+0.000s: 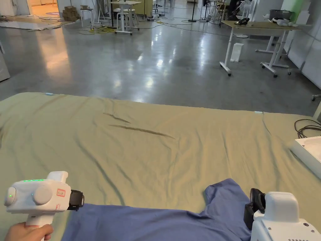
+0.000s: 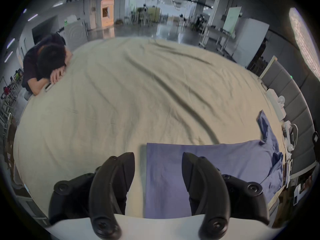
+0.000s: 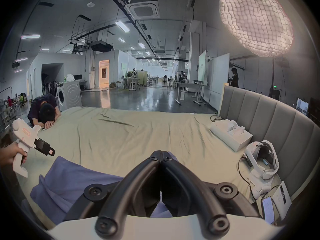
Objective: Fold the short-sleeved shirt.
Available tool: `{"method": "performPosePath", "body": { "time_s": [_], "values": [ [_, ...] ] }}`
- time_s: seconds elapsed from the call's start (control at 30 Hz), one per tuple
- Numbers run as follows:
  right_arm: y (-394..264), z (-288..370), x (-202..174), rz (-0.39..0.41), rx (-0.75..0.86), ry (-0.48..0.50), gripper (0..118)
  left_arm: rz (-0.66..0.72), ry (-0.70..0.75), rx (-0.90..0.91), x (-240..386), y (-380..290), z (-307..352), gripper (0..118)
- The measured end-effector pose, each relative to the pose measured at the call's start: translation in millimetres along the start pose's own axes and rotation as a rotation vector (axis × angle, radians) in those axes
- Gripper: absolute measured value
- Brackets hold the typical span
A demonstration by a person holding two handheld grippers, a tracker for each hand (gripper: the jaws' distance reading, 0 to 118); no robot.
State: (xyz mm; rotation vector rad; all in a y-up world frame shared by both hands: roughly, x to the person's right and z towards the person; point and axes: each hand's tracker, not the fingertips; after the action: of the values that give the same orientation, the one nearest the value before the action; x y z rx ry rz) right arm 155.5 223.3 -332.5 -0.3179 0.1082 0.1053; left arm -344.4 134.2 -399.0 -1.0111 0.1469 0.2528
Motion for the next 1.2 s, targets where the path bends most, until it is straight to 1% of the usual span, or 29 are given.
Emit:
{"method": "performPosePath", "body": {
  "time_s": [0.2, 0.27, 0.3, 0.33, 0.37, 0.4, 0.47, 0.5, 0.53, 0.6, 0.67, 0.7, 0.73, 0.8, 0.83, 0.87, 0.93, 0.97, 1.0, 1.1, 1.13, 1.2],
  "values": [
    [-13, -14, 12, 0.005, -0.059, -0.029, 0, -0.054, 0.073, -0.1, 4, 13, -43, 60],
    [-17, -18, 16, -0.001, -0.083, -0.04, 0, -0.091, 0.102, -0.167, 8, 12, -59, 60],
    [-19, -20, 18, -0.004, -0.092, -0.042, 0, -0.103, 0.123, -0.187, 12, 9, -65, 58],
    [-20, -23, 20, -0.008, -0.104, -0.046, 0, -0.108, 0.114, -0.184, 12, 8, -67, 56],
    [-22, -25, 23, -0.012, -0.115, -0.049, 0, -0.138, 0.147, -0.145, 18, 6, -62, 50],
    [-24, -27, 25, -0.015, -0.125, -0.051, 0, -0.149, 0.151, -0.128, 26, 5, -60, 35],
    [-26, -35, 29, -0.03, -0.148, -0.053, 0, -0.226, 0.134, -0.131, 36, 0, -62, 19],
    [-26, -38, 31, -0.035, -0.155, -0.051, 0, -0.248, 0.148, -0.128, 41, -2, -62, 8],
    [-26, -44, 33, -0.039, -0.17, -0.056, 0, -0.271, 0.158, -0.13, 44, -3, -64, 6],
    [-25, -58, 39, -0.054, -0.204, -0.055, 0, -0.275, 0.159, -0.128, 44, -4, -64, 5],
    [-23, -78, 47, -0.064, -0.263, -0.044, 0, -0.257, 0.141, -0.109, 38, -4, -57, 4],
    [-23, -89, 51, -0.056, -0.296, -0.049, 0, -0.244, 0.133, -0.092, 36, -4, -52, 4],
    [-22, -105, 56, -0.055, -0.335, -0.047, 4, -0.217, 0.119, -0.066, 32, -4, -46, 4],
    [-22, -135, 65, -0.052, -0.427, -0.038, 8, -0.189, 0.087, -0.016, 29, -4, -29, 4],
    [-24, -153, 71, -0.064, -0.477, -0.019, 11, -0.192, 0.086, 0.009, 29, -5, -20, 4],
    [-26, -170, 77, -0.069, -0.532, -0.004, 20, -0.193, 0.084, 0.033, 29, -7, -13, 4],
    [-34, -200, 88, -0.103, -0.609, 0.006, 44, -0.19, 0.068, 0.063, 28, -9, 1, 4],
    [-38, -216, 92, -0.102, -0.664, 0.001, 52, -0.186, 0.065, 0.078, 27, -11, 9, 4],
    [-42, -227, 95, -0.111, -0.701, -0.001, 57, -0.179, 0.069, 0.091, 27, -14, 11, 4],
    [-57, -254, 97, -0.1, -0.781, 0.013, 63, -0.151, 0.06, 0.12, 25, -19, 22, 4],
    [-62, -262, 98, -0.094, -0.802, 0.028, 63, -0.136, 0.051, 0.125, 25, -22, 23, 4],
    [-71, -273, 96, -0.11, -0.859, 0.052, 62, -0.127, 0.053, 0.136, 26, -26, 25, 4]
  ]
}}
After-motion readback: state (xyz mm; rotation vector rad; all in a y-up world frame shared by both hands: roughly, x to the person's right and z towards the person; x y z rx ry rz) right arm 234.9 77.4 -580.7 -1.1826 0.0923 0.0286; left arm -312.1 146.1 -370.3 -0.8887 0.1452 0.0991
